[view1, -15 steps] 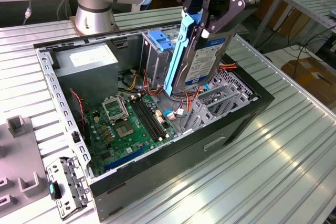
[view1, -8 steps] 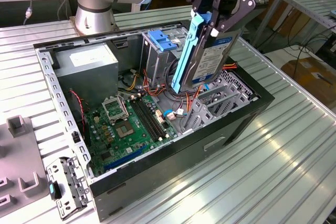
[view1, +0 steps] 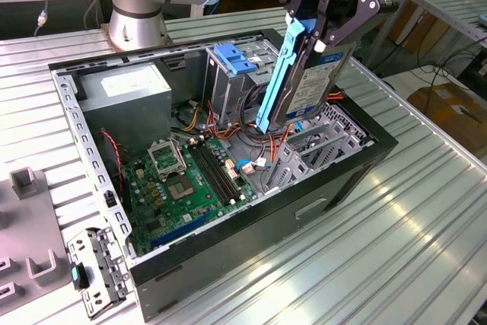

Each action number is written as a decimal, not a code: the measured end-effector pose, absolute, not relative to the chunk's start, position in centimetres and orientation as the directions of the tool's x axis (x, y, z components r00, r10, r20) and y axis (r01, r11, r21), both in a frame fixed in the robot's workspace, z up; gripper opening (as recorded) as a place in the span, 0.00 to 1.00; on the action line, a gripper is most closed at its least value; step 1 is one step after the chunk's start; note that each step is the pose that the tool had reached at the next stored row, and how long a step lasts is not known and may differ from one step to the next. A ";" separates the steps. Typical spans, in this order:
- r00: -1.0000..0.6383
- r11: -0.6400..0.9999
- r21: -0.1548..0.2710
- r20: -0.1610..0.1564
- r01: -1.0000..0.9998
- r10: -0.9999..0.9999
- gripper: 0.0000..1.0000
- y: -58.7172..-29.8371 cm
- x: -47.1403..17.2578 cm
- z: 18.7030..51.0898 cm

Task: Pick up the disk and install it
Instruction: 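Insert the disk into the insertion slot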

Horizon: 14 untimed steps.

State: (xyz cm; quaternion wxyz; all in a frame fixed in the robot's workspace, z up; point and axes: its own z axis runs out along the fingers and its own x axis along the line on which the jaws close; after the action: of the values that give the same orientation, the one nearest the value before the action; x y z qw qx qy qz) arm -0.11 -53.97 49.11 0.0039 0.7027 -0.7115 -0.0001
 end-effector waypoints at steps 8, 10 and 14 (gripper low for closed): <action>-0.012 0.012 0.006 0.005 -1.000 -1.000 0.37 -54.0 -0.1 49.1; -0.012 0.012 0.006 0.005 -1.000 -1.000 0.37 -54.0 -0.1 49.1; -0.012 0.012 0.006 0.005 -1.000 -1.000 0.37 -54.0 -0.1 48.7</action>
State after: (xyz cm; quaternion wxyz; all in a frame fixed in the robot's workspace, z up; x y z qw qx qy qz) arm -0.06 -54.01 48.74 0.0039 0.7027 -0.7114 -0.0001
